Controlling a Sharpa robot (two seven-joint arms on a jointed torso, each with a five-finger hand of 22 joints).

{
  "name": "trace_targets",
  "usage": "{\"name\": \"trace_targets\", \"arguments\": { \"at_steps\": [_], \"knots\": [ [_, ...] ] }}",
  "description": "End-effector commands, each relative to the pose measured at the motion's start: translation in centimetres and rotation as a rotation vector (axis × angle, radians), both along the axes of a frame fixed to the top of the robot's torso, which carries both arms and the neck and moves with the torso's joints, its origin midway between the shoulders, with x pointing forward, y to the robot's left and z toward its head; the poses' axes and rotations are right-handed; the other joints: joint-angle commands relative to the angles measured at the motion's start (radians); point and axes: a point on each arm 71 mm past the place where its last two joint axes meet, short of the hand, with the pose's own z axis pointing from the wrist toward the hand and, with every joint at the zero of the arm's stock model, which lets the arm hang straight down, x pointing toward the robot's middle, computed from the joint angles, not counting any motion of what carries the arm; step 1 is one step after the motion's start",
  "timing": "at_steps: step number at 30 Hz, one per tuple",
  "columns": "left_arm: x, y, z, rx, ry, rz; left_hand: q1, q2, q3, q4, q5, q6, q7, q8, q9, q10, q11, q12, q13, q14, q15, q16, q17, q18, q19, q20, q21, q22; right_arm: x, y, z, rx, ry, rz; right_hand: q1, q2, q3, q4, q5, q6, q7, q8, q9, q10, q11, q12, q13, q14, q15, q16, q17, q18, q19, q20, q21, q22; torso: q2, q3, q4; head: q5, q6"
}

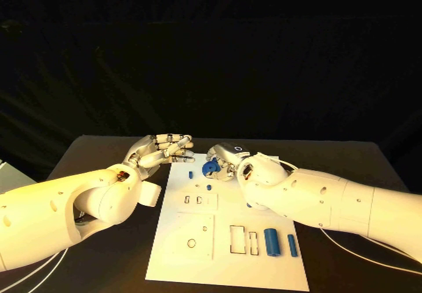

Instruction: Assemble the parts on the task board

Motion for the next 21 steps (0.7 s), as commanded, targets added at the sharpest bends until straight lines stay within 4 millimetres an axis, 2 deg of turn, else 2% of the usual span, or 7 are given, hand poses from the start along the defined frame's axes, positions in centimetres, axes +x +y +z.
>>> {"name": "trace_targets", "arguments": {
  "at_steps": [1,8,14,21],
  "knots": [
    [0.0,-0.1,0.2,-0.01,-0.01,-0.006,0.001,0.006,-0.001,-0.002,-0.002,-0.003,0.055,-0.001,-0.001,-0.008,0.001,-0.003,0.0,-0.011,0.0,-0.004,0.001,0.013,-0.006,0.004,0.001,-0.001,-0.1,-0.1,-0.2,-0.007,0.025,0.02,-0.007,0.004,-0.042,0.016,-0.005,0.02,-0.003,-0.001,0.001,0.003,-0.001,0.004,0.08,0.099,0.006,0.006,0.24,-0.014,0.106,0.007,0.004,0.264,0.0,-0.0001,0.0006,0.001,0.0],
    [0.0,0.0,0.2,-0.007,-0.012,0.006,0.002,0.007,0.0,-0.002,-0.002,-0.003,0.055,-0.001,-0.001,-0.009,0.001,-0.003,0.0,-0.011,0.0,-0.004,0.002,0.013,-0.006,0.004,0.001,-0.002,0.1,-0.9,-0.4,-0.021,0.041,0.011,0.012,0.025,-0.051,0.021,-0.004,0.058,-0.01,0.016,0.008,0.011,-0.008,0.01,0.088,0.099,0.002,0.006,0.24,-0.014,0.106,0.004,0.004,0.264,0.0,0.0,0.0006,0.002,-0.003],
    [0.1,0.1,0.2,-0.006,-0.011,0.014,0.005,0.007,0.001,-0.002,-0.001,-0.01,0.059,-0.004,-0.002,-0.018,0.004,-0.006,-0.001,-0.019,0.003,-0.008,0.004,0.012,-0.01,0.005,0.0,-0.003,0.2,-1.5,-0.7,-0.033,0.06,0.003,0.008,0.034,-0.052,0.03,-0.005,0.078,-0.016,0.026,0.011,0.019,-0.012,0.016,0.095,0.099,-0.002,0.007,0.241,-0.014,0.106,0.001,0.004,0.264,0.0,0.0008,-0.0011,0.004,-0.004],
    [0.1,0.1,0.2,-0.006,-0.009,0.016,0.006,0.008,0.001,-0.002,-0.001,-0.012,0.059,-0.005,-0.003,-0.02,0.005,-0.006,-0.001,-0.02,0.003,-0.009,0.005,0.012,-0.01,0.006,0.0,-0.003,0.3,-2.1,-0.9,-0.037,0.069,-0.015,-0.004,0.04,-0.056,0.045,-0.005,0.082,-0.018,0.027,0.011,0.02,-0.015,0.016,0.095,0.099,-0.005,0.007,0.241,-0.014,0.106,-0.002,0.004,0.264,0.0,0.0005,0.0002,0.004,-0.004]
  ]
}}
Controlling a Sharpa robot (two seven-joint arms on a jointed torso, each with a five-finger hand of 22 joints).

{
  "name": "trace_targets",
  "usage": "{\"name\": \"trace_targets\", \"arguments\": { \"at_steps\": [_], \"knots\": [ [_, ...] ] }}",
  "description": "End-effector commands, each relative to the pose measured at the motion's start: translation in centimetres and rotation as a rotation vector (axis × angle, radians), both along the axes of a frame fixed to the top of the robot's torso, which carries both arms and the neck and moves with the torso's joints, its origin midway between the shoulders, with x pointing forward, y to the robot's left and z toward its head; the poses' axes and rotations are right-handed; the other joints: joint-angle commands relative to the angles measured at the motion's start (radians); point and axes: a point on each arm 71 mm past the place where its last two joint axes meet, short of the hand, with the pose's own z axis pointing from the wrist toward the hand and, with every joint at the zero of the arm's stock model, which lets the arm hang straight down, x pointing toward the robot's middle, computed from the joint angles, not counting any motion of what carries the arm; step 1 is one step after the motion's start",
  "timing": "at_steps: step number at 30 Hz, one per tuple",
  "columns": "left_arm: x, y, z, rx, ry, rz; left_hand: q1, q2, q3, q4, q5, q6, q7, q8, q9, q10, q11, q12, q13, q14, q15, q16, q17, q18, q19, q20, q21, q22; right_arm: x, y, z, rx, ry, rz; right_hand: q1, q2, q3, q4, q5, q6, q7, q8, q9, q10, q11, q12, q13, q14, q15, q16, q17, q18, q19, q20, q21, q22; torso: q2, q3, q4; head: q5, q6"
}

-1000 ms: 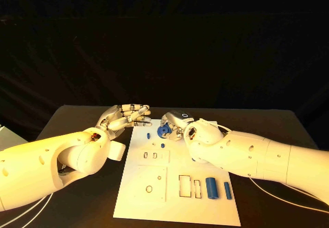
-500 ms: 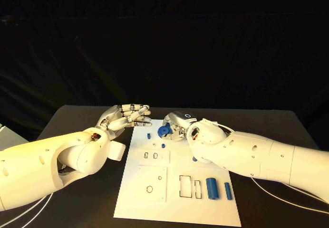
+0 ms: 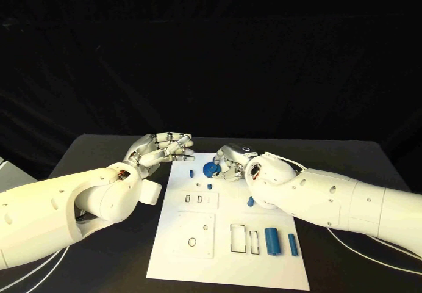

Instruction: Assemble the parts on the task board

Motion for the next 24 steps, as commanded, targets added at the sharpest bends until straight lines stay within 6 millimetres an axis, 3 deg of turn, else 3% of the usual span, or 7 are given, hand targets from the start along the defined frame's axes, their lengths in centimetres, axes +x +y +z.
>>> {"name": "trace_targets", "arguments": {
  "at_steps": [1,13,16,24],
  "knots": [
    [0.0,0.0,0.2,-0.008,-0.009,0.003,0.002,0.004,0.001,-0.002,-0.001,-0.008,0.063,-0.005,-0.001,-0.009,0.001,-0.006,-0.001,-0.009,-0.001,-0.005,0.001,0.012,-0.007,0.002,0.0,-0.001,0.0,-0.2,-0.3,-0.018,0.024,0.003,-0.006,0.004,0.0,0.006,-0.005,0.005,-0.002,0.003,0.0,0.006,0.0,0.002,0.095,0.099,-0.005,0.004,0.24,-0.014,0.106,-0.002,0.004,0.263,0.0,0.0001,0.0003,0.0,0.0],
    [0.0,0.0,0.2,-0.01,-0.008,0.002,0.003,0.005,0.002,-0.002,-0.001,-0.01,0.064,-0.005,-0.002,-0.011,0.002,-0.006,-0.001,-0.011,0.0,-0.005,0.002,0.012,-0.007,0.002,0.0,-0.002,-0.8,-1.7,-0.2,0.013,0.022,-0.008,-0.012,0.006,-0.002,0.013,-0.005,0.005,-0.002,0.002,-0.001,0.005,-0.001,0.001,0.094,0.099,-0.005,0.003,0.238,-0.014,0.106,-0.003,0.004,0.263,0.0,-0.0009,0.0003,0.002,-0.002],
    [0.0,0.1,0.2,-0.01,-0.008,0.005,0.003,0.005,0.002,-0.002,-0.001,-0.01,0.064,-0.005,-0.002,-0.011,0.002,-0.006,-0.001,-0.011,0.0,-0.005,0.002,0.012,-0.007,0.002,0.0,-0.002,-1.4,-2.9,0.5,0.066,-0.018,-0.019,-0.012,0.007,-0.002,0.013,-0.005,0.005,-0.002,0.002,-0.001,0.006,-0.001,0.002,0.095,0.098,-0.005,0.002,0.237,-0.014,0.106,-0.003,0.004,0.263,-0.003,0.0,-0.0025,0.003,-0.002],
    [0.1,0.2,0.1,-0.011,-0.007,0.005,0.004,0.005,0.003,-0.002,-0.001,-0.01,0.064,-0.005,-0.002,-0.012,0.002,-0.006,-0.001,-0.011,0.0,-0.005,0.003,0.012,-0.008,0.003,0.0,-0.002,-2.5,-7.6,2.8,0.22,-0.012,-0.016,0.009,0.004,0.003,0.005,-0.004,-0.012,0.0,-0.009,-0.006,-0.001,0.0,-0.005,0.089,0.096,-0.005,-0.003,0.225,-0.014,0.106,-0.004,0.004,0.263,-0.012,0.0018,-0.0189,-0.004,0.004]
  ]
}}
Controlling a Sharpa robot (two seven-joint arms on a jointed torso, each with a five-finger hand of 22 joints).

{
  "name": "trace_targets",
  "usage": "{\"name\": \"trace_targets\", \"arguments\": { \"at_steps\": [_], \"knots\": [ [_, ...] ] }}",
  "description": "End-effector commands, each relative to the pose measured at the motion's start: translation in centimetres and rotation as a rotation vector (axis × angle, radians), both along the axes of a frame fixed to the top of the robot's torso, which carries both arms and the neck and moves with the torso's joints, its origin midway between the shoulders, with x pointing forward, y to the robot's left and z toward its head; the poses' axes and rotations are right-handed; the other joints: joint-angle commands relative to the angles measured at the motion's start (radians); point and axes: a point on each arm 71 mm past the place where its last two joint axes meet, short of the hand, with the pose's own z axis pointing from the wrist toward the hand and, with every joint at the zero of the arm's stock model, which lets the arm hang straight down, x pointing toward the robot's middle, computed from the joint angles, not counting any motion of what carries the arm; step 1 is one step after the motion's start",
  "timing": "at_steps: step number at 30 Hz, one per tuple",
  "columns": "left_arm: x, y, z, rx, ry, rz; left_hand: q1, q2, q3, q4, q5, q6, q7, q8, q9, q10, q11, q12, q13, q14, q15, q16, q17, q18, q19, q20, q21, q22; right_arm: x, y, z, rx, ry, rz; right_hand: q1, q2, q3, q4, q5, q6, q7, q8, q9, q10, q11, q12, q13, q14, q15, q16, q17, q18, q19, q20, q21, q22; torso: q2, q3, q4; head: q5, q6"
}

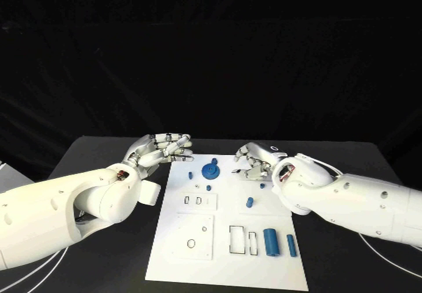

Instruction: Assemble the parts on the task board

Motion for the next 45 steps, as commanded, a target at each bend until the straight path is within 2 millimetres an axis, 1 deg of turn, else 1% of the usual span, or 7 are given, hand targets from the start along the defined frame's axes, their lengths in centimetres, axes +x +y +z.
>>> {"name": "trace_targets", "arguments": {
  "at_steps": [1,6,10,14,22,33,45],
  "knots": [
    [0.1,-0.2,0.1,-0.012,-0.009,-0.007,0.004,0.005,0.003,-0.002,-0.001,-0.007,0.06,-0.005,-0.001,-0.008,-0.002,-0.006,-0.001,-0.004,0.0,-0.005,0.001,0.012,-0.004,-0.001,0.0,-0.001,-0.6,-1.4,1.0,0.126,-0.003,0.037,0.018,0.0,0.007,-0.005,-0.004,-0.007,0.003,-0.005,-0.002,-0.007,0.001,-0.01,0.083,0.095,-0.005,-0.005,0.221,-0.014,0.106,-0.003,0.004,0.263,-0.007,0.0024,-0.0111,-0.006,0.003],
    [0.2,-0.3,0.1,-0.014,-0.008,-0.011,0.004,0.005,0.003,-0.002,-0.001,-0.007,0.06,-0.005,-0.001,-0.008,-0.002,-0.005,-0.001,-0.004,0.0,-0.005,0.002,0.012,-0.004,-0.001,0.0,-0.001,-1.4,-5.2,1.9,0.176,-0.005,0.04,0.034,-0.006,0.009,-0.013,-0.005,-0.011,0.006,-0.009,-0.004,-0.014,0.004,-0.017,0.078,0.095,-0.002,-0.005,0.222,-0.014,0.106,-0.001,0.004,0.263,-0.014,0.0095,-0.0277,-0.009,-0.001],
    [0.2,-0.6,0.0,-0.016,-0.008,-0.017,0.005,0.005,0.003,-0.003,-0.001,-0.007,0.06,-0.005,-0.001,-0.008,-0.002,-0.005,-0.001,-0.004,0.0,-0.006,0.002,0.012,-0.005,-0.001,0.0,-0.001,-1.8,-8.0,2.0,0.188,0.004,0.025,0.051,-0.012,0.011,-0.023,-0.004,-0.011,0.006,-0.011,-0.005,-0.018,0.005,-0.021,0.074,0.094,-0.001,-0.006,0.22,-0.014,0.106,0.0,0.003,0.262,-0.015,0.0153,-0.033,-0.023,-0.005],
    [0.3,-0.7,-0.1,-0.017,-0.006,-0.021,0.005,0.005,0.003,-0.003,-0.001,-0.007,0.06,-0.005,-0.001,-0.008,-0.002,-0.005,-0.001,-0.005,0.0,-0.006,0.002,0.012,-0.005,-0.001,0.0,-0.001,-2.0,-10.5,1.5,0.18,0.021,-0.005,0.074,-0.022,0.013,-0.038,-0.004,-0.013,0.007,-0.014,-0.006,-0.02,0.005,-0.024,0.072,0.095,-0.001,-0.004,0.224,-0.014,0.106,0.001,0.004,0.263,-0.018,0.0253,-0.0436,-0.019,-0.012],
    [0.5,-0.7,-0.2,-0.018,-0.004,-0.023,0.005,0.005,0.003,-0.003,-0.001,-0.006,0.06,-0.004,-0.001,-0.007,-0.002,-0.004,0.0,-0.005,0.0,-0.006,0.003,0.012,-0.005,0.0,0.0,-0.001,-1.4,-12.9,0.2,0.156,0.058,-0.053,0.093,-0.03,0.007,-0.046,-0.004,-0.036,0.013,-0.031,-0.013,-0.025,0.01,-0.03,0.068,0.096,0.003,-0.002,0.227,-0.014,0.106,0.003,0.004,0.263,-0.02,0.035,-0.0498,-0.018,-0.017],
    [0.6,-0.7,-0.3,-0.016,-0.003,-0.022,0.006,0.005,0.003,-0.003,-0.001,-0.005,0.06,-0.004,0.0,-0.007,-0.002,-0.003,0.0,-0.005,0.0,-0.006,0.003,0.012,-0.005,0.0,0.0,-0.001,-0.4,-13.0,-1.9,0.143,0.1,-0.072,0.118,-0.025,0.009,-0.057,-0.004,-0.041,0.016,-0.038,-0.019,-0.024,0.013,-0.03,0.069,0.096,0.006,-0.002,0.229,-0.014,0.106,0.006,0.004,0.263,-0.017,0.0318,-0.0427,-0.016,-0.02],
    [0.6,-0.5,-0.3,-0.015,-0.002,-0.019,0.007,0.005,0.003,-0.003,-0.001,-0.004,0.059,-0.002,0.0,-0.005,-0.002,-0.002,0.0,-0.005,0.0,-0.005,0.005,0.012,-0.006,0.0,0.0,-0.001,0.1,-12.0,-3.5,0.139,0.136,-0.074,0.14,-0.009,0.032,-0.069,-0.004,-0.017,0.011,-0.03,-0.019,-0.02,0.009,-0.027,0.073,0.096,0.003,-0.002,0.227,-0.014,0.106,0.005,0.004,0.263,-0.018,0.0308,-0.0456,-0.007,-0.015]
  ]
}}
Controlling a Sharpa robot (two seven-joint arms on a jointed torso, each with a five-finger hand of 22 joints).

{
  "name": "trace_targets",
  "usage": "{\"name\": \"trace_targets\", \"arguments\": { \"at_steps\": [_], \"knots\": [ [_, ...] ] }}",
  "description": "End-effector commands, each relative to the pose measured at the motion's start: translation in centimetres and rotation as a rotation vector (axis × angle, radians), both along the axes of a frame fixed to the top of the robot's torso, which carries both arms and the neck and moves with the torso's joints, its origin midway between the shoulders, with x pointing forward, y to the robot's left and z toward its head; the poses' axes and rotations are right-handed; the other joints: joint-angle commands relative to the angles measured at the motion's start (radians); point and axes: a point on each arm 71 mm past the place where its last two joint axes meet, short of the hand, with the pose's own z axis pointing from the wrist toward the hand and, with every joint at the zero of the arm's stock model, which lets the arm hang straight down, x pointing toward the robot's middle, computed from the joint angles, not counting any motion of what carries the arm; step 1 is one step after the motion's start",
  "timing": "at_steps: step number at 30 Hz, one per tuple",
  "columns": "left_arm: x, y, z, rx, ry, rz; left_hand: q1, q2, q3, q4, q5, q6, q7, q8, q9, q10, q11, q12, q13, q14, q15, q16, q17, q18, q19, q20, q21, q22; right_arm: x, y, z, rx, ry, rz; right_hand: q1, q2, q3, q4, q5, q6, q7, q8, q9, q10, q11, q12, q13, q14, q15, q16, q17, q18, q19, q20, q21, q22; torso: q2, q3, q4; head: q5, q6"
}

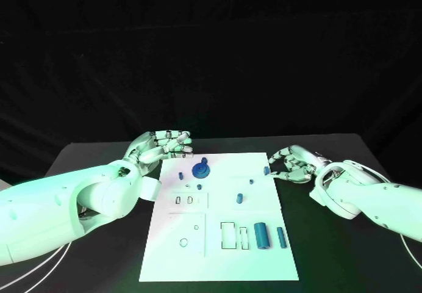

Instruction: Assemble the parts on the task board

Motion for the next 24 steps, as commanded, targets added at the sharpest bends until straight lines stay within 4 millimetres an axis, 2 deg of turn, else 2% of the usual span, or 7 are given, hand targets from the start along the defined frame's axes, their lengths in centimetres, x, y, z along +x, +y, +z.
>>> {"name": "trace_targets", "arguments": {
  "at_steps": [1,5,11,24],
  "knots": [
    [0.0,-0.2,0.1,-0.013,-0.008,-0.016,0.007,0.005,0.003,-0.003,-0.001,-0.004,0.059,-0.002,0.0,-0.005,-0.002,-0.002,0.0,-0.005,0.0,-0.005,0.001,0.012,-0.006,0.0,0.0,-0.001,0.1,0.3,-0.4,-0.001,0.02,0.02,0.008,0.005,0.01,-0.004,-0.004,0.012,-0.001,0.006,0.001,0.001,-0.005,-0.001,0.075,0.096,0.002,-0.002,0.226,-0.014,0.106,0.005,0.004,0.264,-0.001,0.0001,-0.0008,0.002,0.002],
    [0.0,-0.2,0.1,-0.013,-0.008,-0.017,0.007,0.005,0.003,-0.003,-0.001,-0.004,0.059,-0.002,0.0,-0.005,-0.002,-0.002,0.0,-0.005,0.0,-0.005,0.001,0.012,-0.006,0.0,0.0,-0.001,0.2,0.5,-0.6,-0.003,0.026,0.017,0.006,0.01,0.018,-0.004,-0.004,0.026,-0.006,0.011,0.001,0.006,-0.008,0.003,0.079,0.096,-0.001,-0.002,0.227,-0.014,0.106,0.002,0.004,0.264,-0.001,-0.0005,-0.0007,0.003,-0.001],
    [0.0,-0.1,0.1,-0.012,-0.007,-0.017,0.007,0.005,0.003,-0.003,-0.001,-0.004,0.059,-0.002,0.0,-0.005,-0.002,-0.002,0.0,-0.005,0.0,-0.005,0.001,0.012,-0.006,0.0,0.0,-0.001,0.3,0.8,-0.9,-0.002,0.036,0.021,-0.003,0.022,0.039,-0.001,-0.004,0.057,-0.022,0.023,0.0,0.017,-0.022,0.01,0.086,0.096,-0.015,-0.002,0.226,-0.014,0.106,-0.009,0.004,0.264,-0.001,0.0002,-0.0017,0.004,-0.004],
    [0.0,-0.1,0.1,-0.011,-0.006,-0.016,0.007,0.005,0.003,-0.003,-0.001,-0.004,0.059,-0.002,0.0,-0.005,-0.002,-0.002,0.0,-0.005,0.0,-0.005,0.001,0.012,-0.006,0.0,0.0,-0.001,0.3,1.4,-1.3,0.0,0.049,0.03,-0.006,0.024,0.045,-0.001,-0.004,0.064,-0.026,0.025,-0.001,0.022,-0.026,0.014,0.091,0.096,-0.021,-0.002,0.228,-0.014,0.106,-0.014,0.004,0.264,-0.002,0.0003,-0.001,0.009,-0.005]
  ]
}}
